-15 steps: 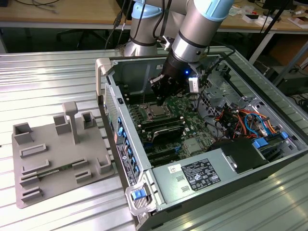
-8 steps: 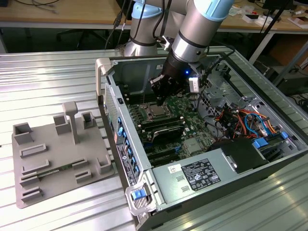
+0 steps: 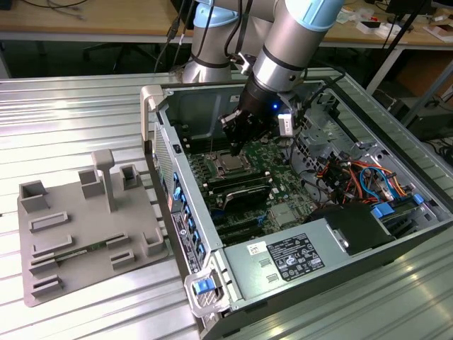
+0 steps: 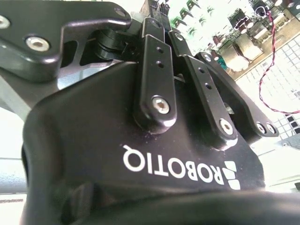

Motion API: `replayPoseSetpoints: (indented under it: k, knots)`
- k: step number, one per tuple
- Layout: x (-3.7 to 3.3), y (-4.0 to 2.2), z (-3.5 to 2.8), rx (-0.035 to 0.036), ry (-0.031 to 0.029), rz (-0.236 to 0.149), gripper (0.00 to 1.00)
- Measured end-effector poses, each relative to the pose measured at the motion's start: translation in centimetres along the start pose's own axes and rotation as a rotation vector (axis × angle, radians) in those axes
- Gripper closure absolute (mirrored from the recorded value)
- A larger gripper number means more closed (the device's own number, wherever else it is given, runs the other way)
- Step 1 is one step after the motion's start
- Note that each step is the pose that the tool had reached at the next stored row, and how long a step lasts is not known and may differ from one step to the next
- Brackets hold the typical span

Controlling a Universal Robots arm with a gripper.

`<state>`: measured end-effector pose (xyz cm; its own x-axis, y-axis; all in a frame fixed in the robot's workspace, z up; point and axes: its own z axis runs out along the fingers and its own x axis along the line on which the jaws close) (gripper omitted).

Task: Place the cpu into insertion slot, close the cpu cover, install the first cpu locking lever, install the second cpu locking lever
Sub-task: 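Install the first cpu locking lever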

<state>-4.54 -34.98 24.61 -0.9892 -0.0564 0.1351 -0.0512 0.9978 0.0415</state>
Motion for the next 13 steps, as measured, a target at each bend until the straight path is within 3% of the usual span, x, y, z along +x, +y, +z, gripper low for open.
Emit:
replayPoseSetpoints:
  k: [13]
  knots:
    - [0.00, 0.00, 0.00, -0.0011, 0.0006, -0.020, 0.89]
